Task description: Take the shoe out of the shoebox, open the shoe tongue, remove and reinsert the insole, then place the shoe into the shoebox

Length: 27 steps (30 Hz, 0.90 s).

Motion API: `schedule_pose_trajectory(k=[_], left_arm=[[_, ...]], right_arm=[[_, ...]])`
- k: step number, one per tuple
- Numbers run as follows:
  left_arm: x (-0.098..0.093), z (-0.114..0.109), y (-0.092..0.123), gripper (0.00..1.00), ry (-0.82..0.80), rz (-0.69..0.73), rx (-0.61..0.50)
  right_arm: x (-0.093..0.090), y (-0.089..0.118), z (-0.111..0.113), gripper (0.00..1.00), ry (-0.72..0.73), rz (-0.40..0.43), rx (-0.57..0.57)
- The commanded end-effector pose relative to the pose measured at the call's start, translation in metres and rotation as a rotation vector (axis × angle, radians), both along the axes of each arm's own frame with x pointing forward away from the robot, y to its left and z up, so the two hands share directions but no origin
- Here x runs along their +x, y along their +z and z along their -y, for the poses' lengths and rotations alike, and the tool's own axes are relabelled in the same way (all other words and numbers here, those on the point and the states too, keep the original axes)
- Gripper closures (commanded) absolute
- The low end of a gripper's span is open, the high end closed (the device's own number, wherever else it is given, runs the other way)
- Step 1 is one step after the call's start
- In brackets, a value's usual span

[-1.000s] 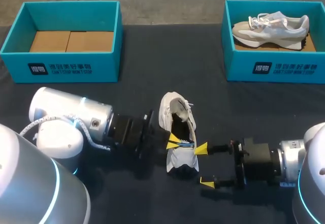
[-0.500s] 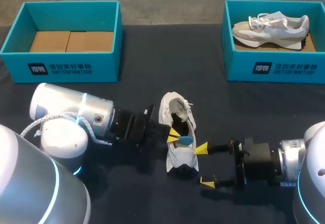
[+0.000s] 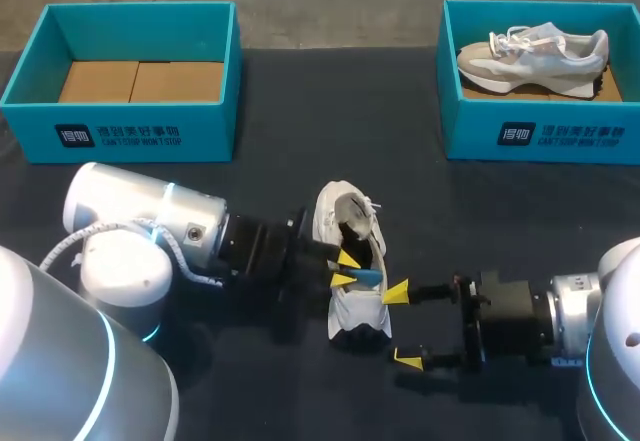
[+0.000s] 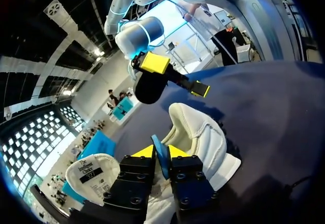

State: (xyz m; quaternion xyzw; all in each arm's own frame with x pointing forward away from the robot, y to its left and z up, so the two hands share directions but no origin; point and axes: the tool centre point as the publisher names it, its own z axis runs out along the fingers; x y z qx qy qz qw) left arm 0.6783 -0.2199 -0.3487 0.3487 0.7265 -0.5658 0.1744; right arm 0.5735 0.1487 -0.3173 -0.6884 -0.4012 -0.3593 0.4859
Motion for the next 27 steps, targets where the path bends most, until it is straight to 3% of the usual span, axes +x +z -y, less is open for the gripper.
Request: schedule_pose_trajectory(k=[1,8,9,11,12,22,26,27], left_arm=[[-0.005,-0.006,0.006,0.75,-0.003,0.006,-0.004],[-0.009,-0.002,0.005,0.83,-0.030,0.001,0.016],[-0.009,0.000,0.003,0.91,-0.037,-0.002,0.027],[-0.009,0.000,0.002,0.94,-0.041,-0.003,0.036],[-0.008,0.001,-0.001,1.00,-0.041,-0.008,0.046],[0.000,-0.001,-0.014,1.00,-0.010,-0.020,0.086],[-0.003,-0.002,-0.009,1.00,-0.011,-0.026,0.070],[-0.005,-0.003,-0.006,0.87,-0.012,-0.026,0.063]], right_arm=[[-0.001,0.000,0.000,0.00,-0.002,0.001,-0.001],[-0.001,0.000,0.000,0.00,-0.002,0.001,-0.001],[-0.001,0.000,0.000,0.00,-0.002,0.001,-0.001],[-0.001,0.000,0.000,0.00,-0.002,0.001,-0.001],[-0.001,0.000,0.000,0.00,-0.002,0.001,-0.001],[-0.001,0.000,0.000,0.00,-0.002,0.001,-0.001],[-0.001,0.000,0.000,0.00,-0.002,0.001,-0.001],[-0.001,0.000,0.000,0.00,-0.002,0.001,-0.001]])
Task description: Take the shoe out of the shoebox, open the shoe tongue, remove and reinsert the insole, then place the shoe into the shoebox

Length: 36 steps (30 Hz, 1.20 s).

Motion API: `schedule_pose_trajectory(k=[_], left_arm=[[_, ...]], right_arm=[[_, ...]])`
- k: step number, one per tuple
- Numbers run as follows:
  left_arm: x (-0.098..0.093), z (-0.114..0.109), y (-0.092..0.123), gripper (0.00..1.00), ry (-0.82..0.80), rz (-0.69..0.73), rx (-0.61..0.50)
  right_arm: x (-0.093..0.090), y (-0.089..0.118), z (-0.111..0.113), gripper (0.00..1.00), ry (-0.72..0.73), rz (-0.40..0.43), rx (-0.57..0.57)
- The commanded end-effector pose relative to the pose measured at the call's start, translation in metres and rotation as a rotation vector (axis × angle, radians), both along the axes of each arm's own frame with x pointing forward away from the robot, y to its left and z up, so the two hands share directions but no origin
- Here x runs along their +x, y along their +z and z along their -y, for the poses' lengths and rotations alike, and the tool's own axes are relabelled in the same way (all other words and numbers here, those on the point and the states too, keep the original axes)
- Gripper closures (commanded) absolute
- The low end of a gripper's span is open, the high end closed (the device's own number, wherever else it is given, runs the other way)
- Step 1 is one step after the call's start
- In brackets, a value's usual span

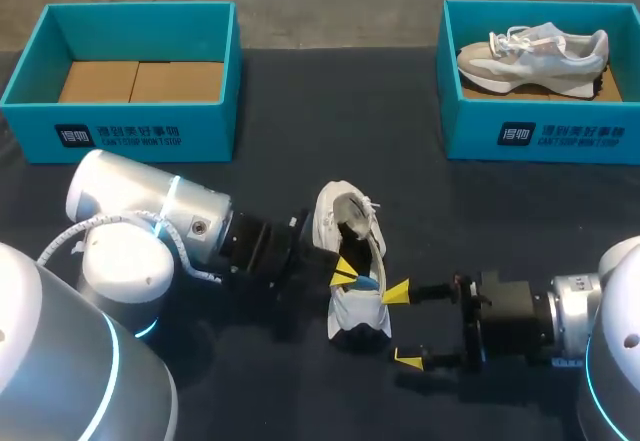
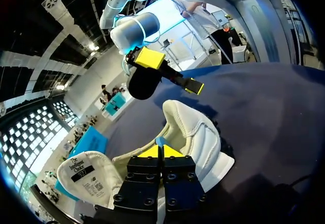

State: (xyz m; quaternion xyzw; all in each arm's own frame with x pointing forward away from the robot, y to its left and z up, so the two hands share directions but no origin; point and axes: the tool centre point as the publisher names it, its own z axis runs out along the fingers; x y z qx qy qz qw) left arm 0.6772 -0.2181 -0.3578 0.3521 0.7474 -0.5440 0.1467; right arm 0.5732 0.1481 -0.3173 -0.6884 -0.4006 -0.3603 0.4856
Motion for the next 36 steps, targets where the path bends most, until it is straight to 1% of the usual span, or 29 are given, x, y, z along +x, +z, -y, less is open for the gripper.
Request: schedule_pose_trajectory(k=[1,2,4,5,7,12,15,16,18,19,24,31,33,34,36], left_arm=[[-0.005,-0.002,0.005,0.78,0.001,0.003,-0.019],[-0.006,-0.003,0.008,0.67,0.001,0.003,-0.028],[-0.009,-0.005,0.012,0.55,-0.001,0.001,-0.040],[-0.011,-0.006,0.014,0.45,-0.002,0.001,-0.044],[-0.013,-0.008,0.018,0.38,-0.004,0.001,-0.052],[-0.014,-0.012,0.025,0.46,-0.005,0.001,-0.067],[-0.014,-0.014,0.027,0.47,-0.006,-0.001,-0.067],[-0.014,-0.015,0.028,0.50,-0.005,0.001,-0.066],[-0.013,-0.016,0.029,0.51,-0.005,0.002,-0.064],[-0.012,-0.017,0.030,0.55,-0.004,0.000,-0.063],[-0.008,-0.019,0.034,0.57,-0.006,-0.002,-0.051],[0.002,-0.019,0.045,0.60,-0.032,0.009,0.001],[0.004,-0.018,0.047,0.62,-0.043,0.008,0.014],[0.006,-0.017,0.049,0.66,-0.054,0.009,0.028],[0.008,-0.016,0.051,0.67,-0.072,0.009,0.056]], right_arm=[[-0.001,0.000,-0.001,0.00,0.000,0.000,-0.002],[-0.001,0.000,-0.001,0.00,0.000,0.000,-0.002],[-0.001,0.000,-0.001,0.00,0.000,0.000,-0.002],[-0.001,0.000,-0.001,0.00,0.000,0.000,-0.002],[-0.001,0.000,-0.001,0.00,0.000,0.000,-0.002],[0.000,0.004,-0.002,0.00,0.000,0.016,-0.026],[0.000,0.009,-0.003,0.00,-0.002,0.034,-0.055],[0.000,0.011,-0.004,0.00,0.000,0.040,-0.059],[0.000,0.013,-0.004,0.00,0.003,0.050,-0.063],[0.001,0.016,-0.004,0.00,0.006,0.060,-0.076],[0.002,0.022,-0.003,0.00,0.025,0.081,-0.102],[0.003,0.030,0.005,0.00,0.052,0.118,-0.184],[0.002,0.032,0.008,0.00,0.059,0.124,-0.193],[0.001,0.033,0.010,0.00,0.063,0.131,-0.207],[-0.001,0.035,0.014,0.00,0.072,0.143,-0.224]])
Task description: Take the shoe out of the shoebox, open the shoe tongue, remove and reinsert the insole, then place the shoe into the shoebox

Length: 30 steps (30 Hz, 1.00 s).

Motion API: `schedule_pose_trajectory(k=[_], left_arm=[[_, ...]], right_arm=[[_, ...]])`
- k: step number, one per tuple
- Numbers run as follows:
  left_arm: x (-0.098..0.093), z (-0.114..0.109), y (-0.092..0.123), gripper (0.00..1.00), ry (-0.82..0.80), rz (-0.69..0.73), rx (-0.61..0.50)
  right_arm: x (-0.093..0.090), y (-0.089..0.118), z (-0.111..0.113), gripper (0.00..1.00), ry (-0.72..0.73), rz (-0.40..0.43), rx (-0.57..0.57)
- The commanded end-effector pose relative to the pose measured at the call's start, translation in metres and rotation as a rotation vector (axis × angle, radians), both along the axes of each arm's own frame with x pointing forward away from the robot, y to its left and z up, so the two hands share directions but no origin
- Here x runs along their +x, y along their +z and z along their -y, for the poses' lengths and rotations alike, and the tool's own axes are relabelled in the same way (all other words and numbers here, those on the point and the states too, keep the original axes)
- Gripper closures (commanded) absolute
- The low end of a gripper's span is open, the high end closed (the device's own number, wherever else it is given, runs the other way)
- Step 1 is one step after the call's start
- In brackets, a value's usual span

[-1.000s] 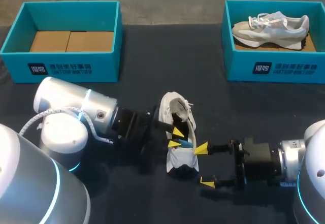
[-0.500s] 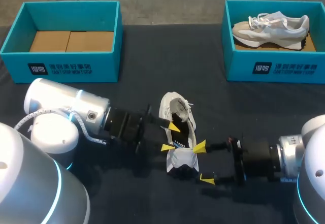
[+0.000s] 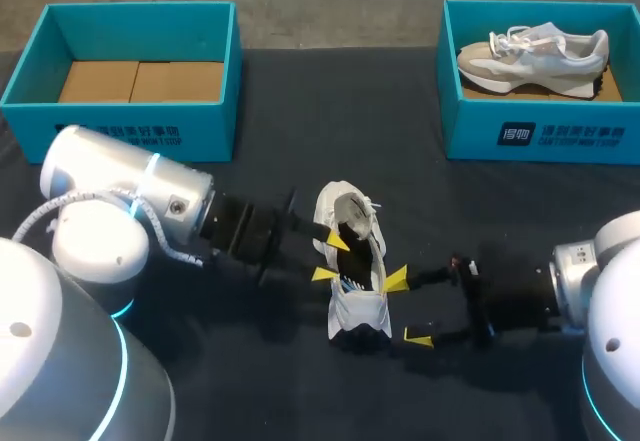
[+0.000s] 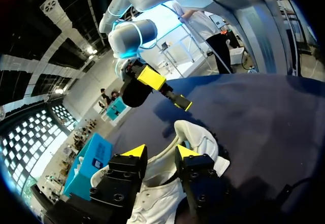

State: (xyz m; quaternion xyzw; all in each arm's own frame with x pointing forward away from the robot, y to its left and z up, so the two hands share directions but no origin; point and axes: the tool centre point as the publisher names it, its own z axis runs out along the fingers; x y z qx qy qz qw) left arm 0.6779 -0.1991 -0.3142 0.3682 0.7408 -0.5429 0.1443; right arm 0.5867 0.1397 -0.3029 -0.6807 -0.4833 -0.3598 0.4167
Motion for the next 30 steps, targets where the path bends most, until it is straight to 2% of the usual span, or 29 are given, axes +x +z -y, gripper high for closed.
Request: schedule_pose_trajectory(k=[1,4,6,9,11,30], left_arm=[[0.008,0.004,0.008,0.69,-0.054,-0.008,0.073],[0.009,0.005,0.010,0.69,-0.081,-0.001,0.117],[0.009,0.005,0.011,0.76,-0.091,0.001,0.138],[0.006,0.005,0.009,0.82,-0.113,-0.001,0.184],[0.005,0.005,0.008,1.00,-0.126,0.003,0.220],[-0.007,0.022,0.012,1.00,-0.400,0.114,0.523]], right_arm=[[-0.015,0.021,0.007,0.00,-0.001,0.011,-0.085],[-0.018,0.024,0.014,0.00,0.002,0.022,-0.105],[-0.021,0.026,0.020,0.00,-0.003,0.028,-0.121],[-0.023,0.029,0.030,0.00,-0.014,0.030,-0.135],[-0.024,0.032,0.037,0.00,-0.013,0.027,-0.150],[-0.025,0.060,0.097,0.00,0.010,0.024,-0.248]])
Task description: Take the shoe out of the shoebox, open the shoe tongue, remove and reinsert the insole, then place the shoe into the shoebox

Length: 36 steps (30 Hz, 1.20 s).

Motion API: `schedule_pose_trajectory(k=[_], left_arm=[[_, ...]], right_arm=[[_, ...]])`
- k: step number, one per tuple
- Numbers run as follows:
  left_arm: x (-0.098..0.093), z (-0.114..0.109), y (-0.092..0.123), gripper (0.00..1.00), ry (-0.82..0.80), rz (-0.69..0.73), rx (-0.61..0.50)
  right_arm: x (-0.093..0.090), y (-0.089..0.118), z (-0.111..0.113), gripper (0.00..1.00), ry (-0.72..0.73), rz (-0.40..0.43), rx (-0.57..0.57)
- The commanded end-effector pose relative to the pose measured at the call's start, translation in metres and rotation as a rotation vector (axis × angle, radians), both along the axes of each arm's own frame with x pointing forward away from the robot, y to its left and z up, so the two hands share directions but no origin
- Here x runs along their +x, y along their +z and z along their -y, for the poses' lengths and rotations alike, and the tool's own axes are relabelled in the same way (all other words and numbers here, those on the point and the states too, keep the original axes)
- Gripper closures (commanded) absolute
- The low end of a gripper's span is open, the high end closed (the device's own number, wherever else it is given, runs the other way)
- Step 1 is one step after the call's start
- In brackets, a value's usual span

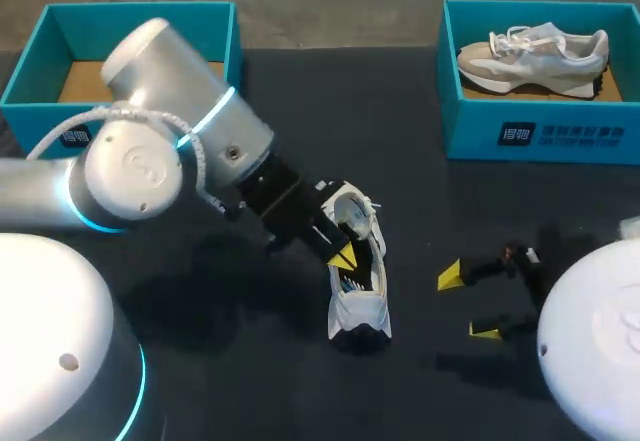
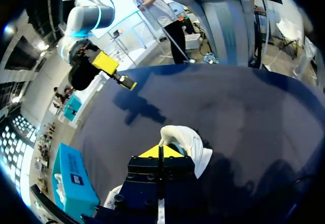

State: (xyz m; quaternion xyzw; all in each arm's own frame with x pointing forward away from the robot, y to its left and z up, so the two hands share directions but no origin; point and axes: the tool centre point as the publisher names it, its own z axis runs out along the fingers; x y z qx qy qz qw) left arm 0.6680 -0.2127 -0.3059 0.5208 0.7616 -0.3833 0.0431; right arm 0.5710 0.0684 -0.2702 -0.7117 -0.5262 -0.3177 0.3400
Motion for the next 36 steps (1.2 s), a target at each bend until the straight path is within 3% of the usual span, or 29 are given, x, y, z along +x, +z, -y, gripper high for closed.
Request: schedule_pose_trajectory(k=[1,7,11,12,30,36], left_arm=[[0.003,0.009,0.005,1.00,-0.121,-0.009,0.165],[0.005,0.013,0.007,1.00,-0.221,0.065,0.234],[0.011,0.010,0.004,1.00,-0.289,0.166,0.306],[0.019,0.004,-0.002,1.00,-0.354,0.264,0.378],[0.019,0.004,-0.002,1.00,-0.354,0.264,0.378],[0.028,0.005,-0.010,1.00,-0.427,0.389,0.463]], right_arm=[[-0.010,0.028,0.028,0.00,-0.001,-0.007,-0.051],[-0.009,0.032,0.037,0.00,0.021,-0.018,-0.067],[-0.009,0.032,0.037,0.00,0.021,-0.018,-0.067],[-0.009,0.032,0.037,0.00,0.021,-0.018,-0.067],[-0.009,0.032,0.037,0.00,0.021,-0.018,-0.067],[-0.009,0.032,0.037,0.00,0.021,-0.018,-0.067]])
